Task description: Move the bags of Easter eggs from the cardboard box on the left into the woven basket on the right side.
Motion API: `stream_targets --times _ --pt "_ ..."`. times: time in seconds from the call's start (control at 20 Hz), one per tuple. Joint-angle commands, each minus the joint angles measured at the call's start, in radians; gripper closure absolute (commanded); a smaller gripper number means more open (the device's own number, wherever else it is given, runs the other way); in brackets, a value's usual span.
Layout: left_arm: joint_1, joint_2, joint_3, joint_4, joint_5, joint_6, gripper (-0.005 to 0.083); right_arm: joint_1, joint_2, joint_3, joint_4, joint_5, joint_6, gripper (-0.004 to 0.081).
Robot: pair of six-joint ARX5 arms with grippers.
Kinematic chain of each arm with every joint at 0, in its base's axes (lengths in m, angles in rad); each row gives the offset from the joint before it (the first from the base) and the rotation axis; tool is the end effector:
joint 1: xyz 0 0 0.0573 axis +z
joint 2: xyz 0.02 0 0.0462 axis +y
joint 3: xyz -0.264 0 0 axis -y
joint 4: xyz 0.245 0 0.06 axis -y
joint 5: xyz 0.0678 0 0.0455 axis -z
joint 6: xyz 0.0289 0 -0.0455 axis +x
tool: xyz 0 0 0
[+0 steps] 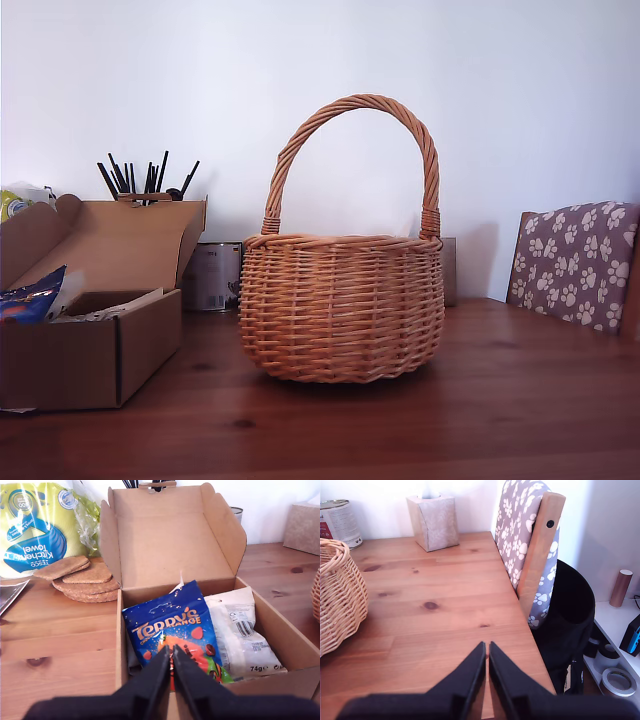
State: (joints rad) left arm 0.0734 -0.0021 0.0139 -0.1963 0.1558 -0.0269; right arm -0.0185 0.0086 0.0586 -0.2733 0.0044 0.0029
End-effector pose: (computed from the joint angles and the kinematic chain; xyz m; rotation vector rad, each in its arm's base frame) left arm 0.0949 0.0025 0.1496 -0.0474 0.1803 -0.0798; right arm 0.0920 -0.0018 0.1565 0.0045 0.2233 -0.0231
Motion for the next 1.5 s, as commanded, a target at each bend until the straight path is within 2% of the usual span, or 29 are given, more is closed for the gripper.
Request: stream_targets --times 0.0,0.35,0.5,0.7,0.8,0.9,1.1,1.25,1.35,1.45 --pt "0.0 -0.01 -0.02 -0.013 0.023 0.0 0.0792 -0.003 -0.005 -0.016 0.007 0.002 -0.003 0.0783" --pt "0.0 -0.01 -0.015 0.006 0.043 -0.023 0.0793 -0.003 -0.005 -0.016 0.023 0.002 0.0 0.0783" --pt "-0.007 -0.01 0.022 0.035 0.108 -0.094 0.0793 -0.003 -0.005 0.016 0.051 0.004 0.132 0.0783" --pt "-0.043 0.019 0.119 -0.013 0.163 -0.124 0.0793 0.013 0.011 0.158 -0.093 -0.006 0.155 0.0783" --pt "-0.066 0.089 0.188 -0.066 0.178 -0.123 0.0793 0.036 0.058 0.254 -0.182 -0.011 0.154 0.0783" --pt "-0.095 0.193 0.264 -0.1 0.196 -0.09 0.0793 0.069 0.135 0.343 -0.234 -0.058 0.154 0.0783" --pt "-0.146 0.424 0.427 -0.13 0.258 0.063 0.0793 0.188 0.325 0.499 -0.259 -0.135 0.147 0.0783" --pt "-0.164 0.587 0.548 -0.177 0.297 0.107 0.0793 0.348 0.454 0.61 -0.265 -0.137 0.101 0.0783" --pt "-0.17 0.714 0.64 -0.241 0.304 0.206 0.0793 0.468 0.545 0.692 -0.302 -0.119 0.096 0.0783" --pt "-0.175 0.83 0.742 -0.319 0.304 0.29 0.0792 0.594 0.639 0.777 -0.351 -0.048 0.085 0.0783"
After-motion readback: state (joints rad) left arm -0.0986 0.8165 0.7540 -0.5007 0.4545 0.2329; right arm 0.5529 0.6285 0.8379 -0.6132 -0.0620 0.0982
